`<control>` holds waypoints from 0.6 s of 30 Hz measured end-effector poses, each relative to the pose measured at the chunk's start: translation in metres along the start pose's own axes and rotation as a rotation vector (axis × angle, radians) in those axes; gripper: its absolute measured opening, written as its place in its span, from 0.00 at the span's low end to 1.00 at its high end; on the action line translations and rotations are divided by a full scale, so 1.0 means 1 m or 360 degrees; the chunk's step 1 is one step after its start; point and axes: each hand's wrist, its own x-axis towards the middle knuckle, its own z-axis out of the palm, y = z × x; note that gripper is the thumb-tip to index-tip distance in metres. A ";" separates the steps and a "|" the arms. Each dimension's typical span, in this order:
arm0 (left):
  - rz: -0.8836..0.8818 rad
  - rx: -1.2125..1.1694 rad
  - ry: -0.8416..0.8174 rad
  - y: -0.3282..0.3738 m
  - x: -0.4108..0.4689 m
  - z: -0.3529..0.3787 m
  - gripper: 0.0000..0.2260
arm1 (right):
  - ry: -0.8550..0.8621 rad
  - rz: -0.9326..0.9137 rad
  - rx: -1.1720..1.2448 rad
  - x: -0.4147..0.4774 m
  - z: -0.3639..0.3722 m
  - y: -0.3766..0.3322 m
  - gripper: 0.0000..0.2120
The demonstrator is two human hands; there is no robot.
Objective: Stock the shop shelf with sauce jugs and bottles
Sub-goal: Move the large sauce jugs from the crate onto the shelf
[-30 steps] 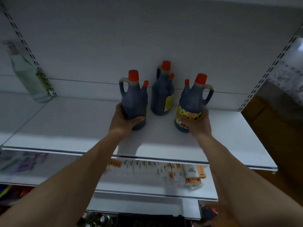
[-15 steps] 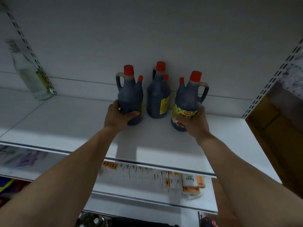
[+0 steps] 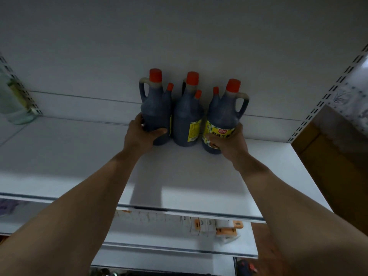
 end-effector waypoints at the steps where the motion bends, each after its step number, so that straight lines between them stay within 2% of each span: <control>1: -0.0007 -0.0004 -0.0004 0.000 0.001 0.001 0.32 | 0.0002 0.0006 0.0003 0.000 0.001 -0.002 0.47; 12: -0.0071 -0.0110 0.0055 -0.003 0.000 0.018 0.29 | -0.0082 0.0011 0.0044 0.025 0.003 0.010 0.45; 15: -0.0160 -0.0036 0.0024 0.001 -0.012 0.023 0.39 | -0.0126 -0.0026 0.0047 0.028 -0.001 0.012 0.45; 17: -0.0293 0.0099 0.0190 0.004 -0.026 0.028 0.46 | -0.0173 -0.0038 0.0054 0.028 -0.003 0.010 0.48; 18: -0.0356 0.0092 0.0293 0.006 -0.034 0.030 0.45 | -0.0202 -0.0038 0.0058 0.027 -0.004 0.008 0.50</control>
